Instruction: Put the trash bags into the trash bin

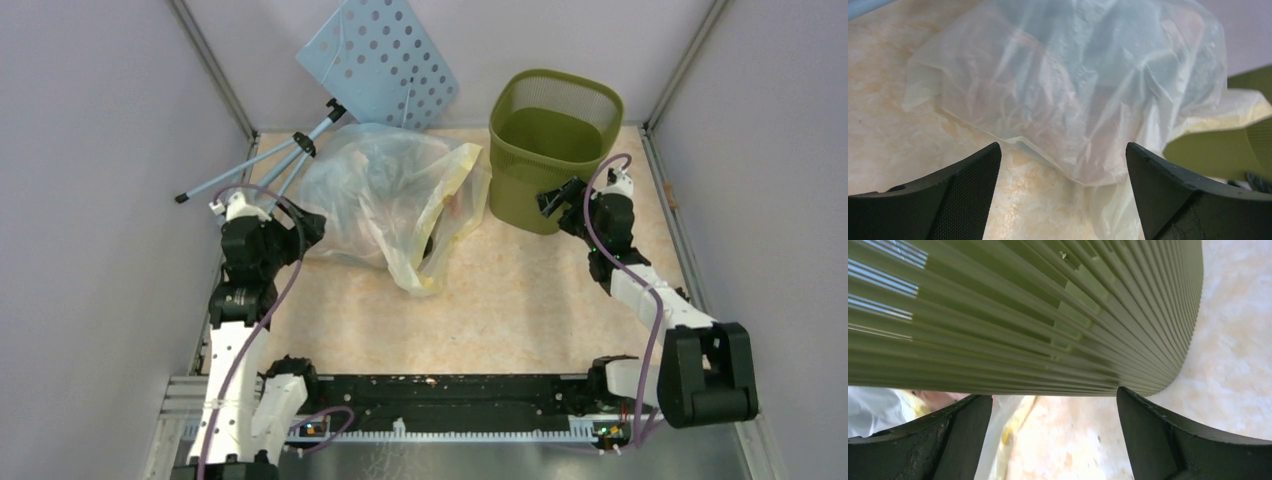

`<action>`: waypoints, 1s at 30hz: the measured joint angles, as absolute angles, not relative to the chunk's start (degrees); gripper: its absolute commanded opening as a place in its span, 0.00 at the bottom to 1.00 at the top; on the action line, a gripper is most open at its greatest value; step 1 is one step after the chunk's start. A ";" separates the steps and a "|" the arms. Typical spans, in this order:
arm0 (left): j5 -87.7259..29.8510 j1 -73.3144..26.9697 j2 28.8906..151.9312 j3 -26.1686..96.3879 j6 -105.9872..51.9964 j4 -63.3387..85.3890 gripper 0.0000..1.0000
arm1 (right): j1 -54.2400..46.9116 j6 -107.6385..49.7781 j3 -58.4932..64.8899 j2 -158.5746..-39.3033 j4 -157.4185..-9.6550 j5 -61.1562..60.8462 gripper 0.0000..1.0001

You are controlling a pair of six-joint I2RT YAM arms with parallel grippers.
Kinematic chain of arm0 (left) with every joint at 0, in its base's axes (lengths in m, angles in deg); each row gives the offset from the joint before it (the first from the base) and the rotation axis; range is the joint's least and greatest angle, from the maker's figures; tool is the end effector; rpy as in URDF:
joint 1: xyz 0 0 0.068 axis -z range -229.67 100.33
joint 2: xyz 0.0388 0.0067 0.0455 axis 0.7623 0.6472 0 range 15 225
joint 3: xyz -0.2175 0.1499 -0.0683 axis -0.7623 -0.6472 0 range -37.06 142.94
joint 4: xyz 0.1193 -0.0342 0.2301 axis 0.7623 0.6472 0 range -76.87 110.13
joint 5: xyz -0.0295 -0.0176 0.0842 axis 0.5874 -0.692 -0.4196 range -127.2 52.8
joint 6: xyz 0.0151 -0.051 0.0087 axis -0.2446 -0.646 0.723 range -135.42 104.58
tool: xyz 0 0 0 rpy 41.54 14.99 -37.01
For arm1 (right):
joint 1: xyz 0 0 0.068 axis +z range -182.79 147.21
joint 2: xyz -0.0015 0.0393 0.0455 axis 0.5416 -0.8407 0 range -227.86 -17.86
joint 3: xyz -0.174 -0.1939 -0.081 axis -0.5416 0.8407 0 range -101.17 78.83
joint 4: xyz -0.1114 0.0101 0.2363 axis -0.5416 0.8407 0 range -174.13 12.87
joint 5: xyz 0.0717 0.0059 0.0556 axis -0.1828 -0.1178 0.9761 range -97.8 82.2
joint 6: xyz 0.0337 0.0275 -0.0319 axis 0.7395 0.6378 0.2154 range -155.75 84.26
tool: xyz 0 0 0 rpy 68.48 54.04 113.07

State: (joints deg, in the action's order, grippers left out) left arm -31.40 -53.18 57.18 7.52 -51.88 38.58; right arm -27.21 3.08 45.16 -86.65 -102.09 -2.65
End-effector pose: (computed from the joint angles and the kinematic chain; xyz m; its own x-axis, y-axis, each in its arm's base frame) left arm 0.1672 0.0067 0.3182 -0.3332 -0.6129 -0.7165 -0.2066 0.7889 -0.5788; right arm 0.2624 0.0289 0.2354 -0.3430 0.5939 -0.7278 0.0423 0.7838 0.6196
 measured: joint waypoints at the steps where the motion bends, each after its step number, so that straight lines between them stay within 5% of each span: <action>1: -33.34 -49.73 57.99 8.83 -51.23 39.35 0.98 | -27.29 3.59 43.94 -88.62 -103.03 -3.20 0.92; 14: -69.43 1.90 87.86 33.59 -46.29 52.11 0.95 | -28.47 4.99 33.53 -103.53 -108.93 -3.63 0.93; 30: -96.44 9.64 124.30 51.58 -35.12 56.98 0.99 | -28.54 0.70 46.76 -72.07 -99.05 -4.92 0.93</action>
